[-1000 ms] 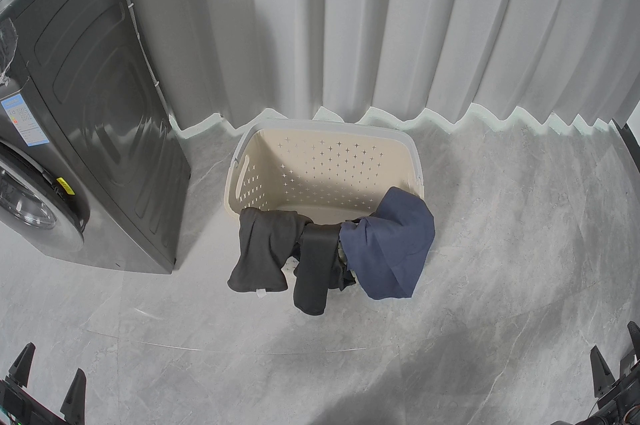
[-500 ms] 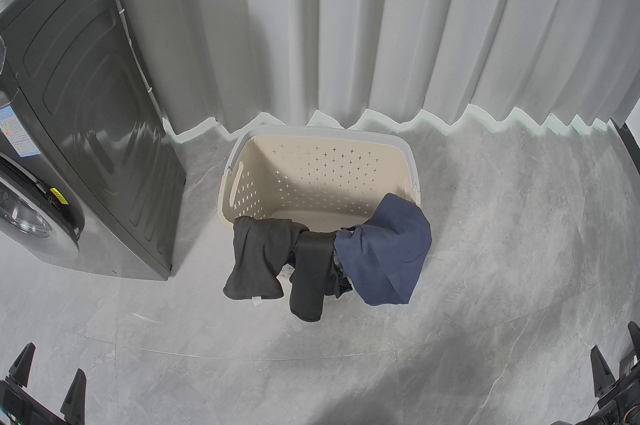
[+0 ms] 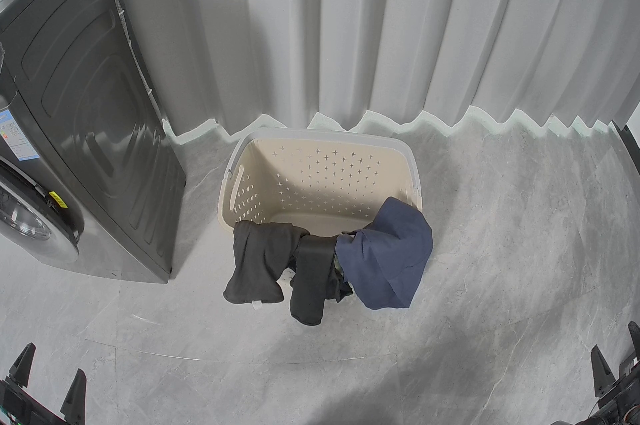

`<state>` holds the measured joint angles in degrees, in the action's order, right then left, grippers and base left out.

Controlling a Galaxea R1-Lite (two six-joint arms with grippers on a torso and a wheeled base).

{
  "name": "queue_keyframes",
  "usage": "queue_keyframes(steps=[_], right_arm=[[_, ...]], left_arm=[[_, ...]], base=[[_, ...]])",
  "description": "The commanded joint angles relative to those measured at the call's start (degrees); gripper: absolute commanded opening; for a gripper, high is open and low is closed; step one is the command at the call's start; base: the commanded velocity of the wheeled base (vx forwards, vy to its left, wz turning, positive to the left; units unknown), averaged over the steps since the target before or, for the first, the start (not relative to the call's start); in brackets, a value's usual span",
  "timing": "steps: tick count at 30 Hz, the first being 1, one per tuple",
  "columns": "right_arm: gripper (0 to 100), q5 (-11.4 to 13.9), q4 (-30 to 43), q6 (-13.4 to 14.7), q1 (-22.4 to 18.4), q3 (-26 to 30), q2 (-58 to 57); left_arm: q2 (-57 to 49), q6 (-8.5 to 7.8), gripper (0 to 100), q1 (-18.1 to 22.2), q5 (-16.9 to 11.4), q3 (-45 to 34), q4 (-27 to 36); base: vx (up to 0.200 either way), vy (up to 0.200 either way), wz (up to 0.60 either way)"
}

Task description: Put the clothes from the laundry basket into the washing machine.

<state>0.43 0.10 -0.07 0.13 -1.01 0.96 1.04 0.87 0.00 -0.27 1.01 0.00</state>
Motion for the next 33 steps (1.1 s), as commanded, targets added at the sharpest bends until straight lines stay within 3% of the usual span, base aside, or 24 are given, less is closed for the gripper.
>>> queue_keyframes(steps=[1,7,16,25,33], right_arm=[[100,0.0,0.0,0.0,0.0,1.0,-1.0],[100,0.0,0.0,0.0,0.0,0.9,-1.0],[100,0.0,0.0,0.0,0.0,0.9,-1.0],[100,0.0,0.0,0.0,0.0,0.9,-1.0],[100,0.0,0.0,0.0,0.0,0.9,-1.0]], left_arm=[[-1.0,0.1,100,0.0,0.0,-0.9,0.0],[-1.0,0.01,100,0.0,0.0,-0.9,0.0],[-1.0,-0.07,100,0.0,0.0,-0.9,0.0],[-1.0,0.01,100,0.0,0.0,-0.9,0.0],[-1.0,0.01,100,0.0,0.0,-0.9,0.0]], base=[[0.2,0.0,0.0],[0.2,0.0,0.0],[0.0,0.0,0.0],[0.2,0.0,0.0],[0.0,0.0,0.0]])
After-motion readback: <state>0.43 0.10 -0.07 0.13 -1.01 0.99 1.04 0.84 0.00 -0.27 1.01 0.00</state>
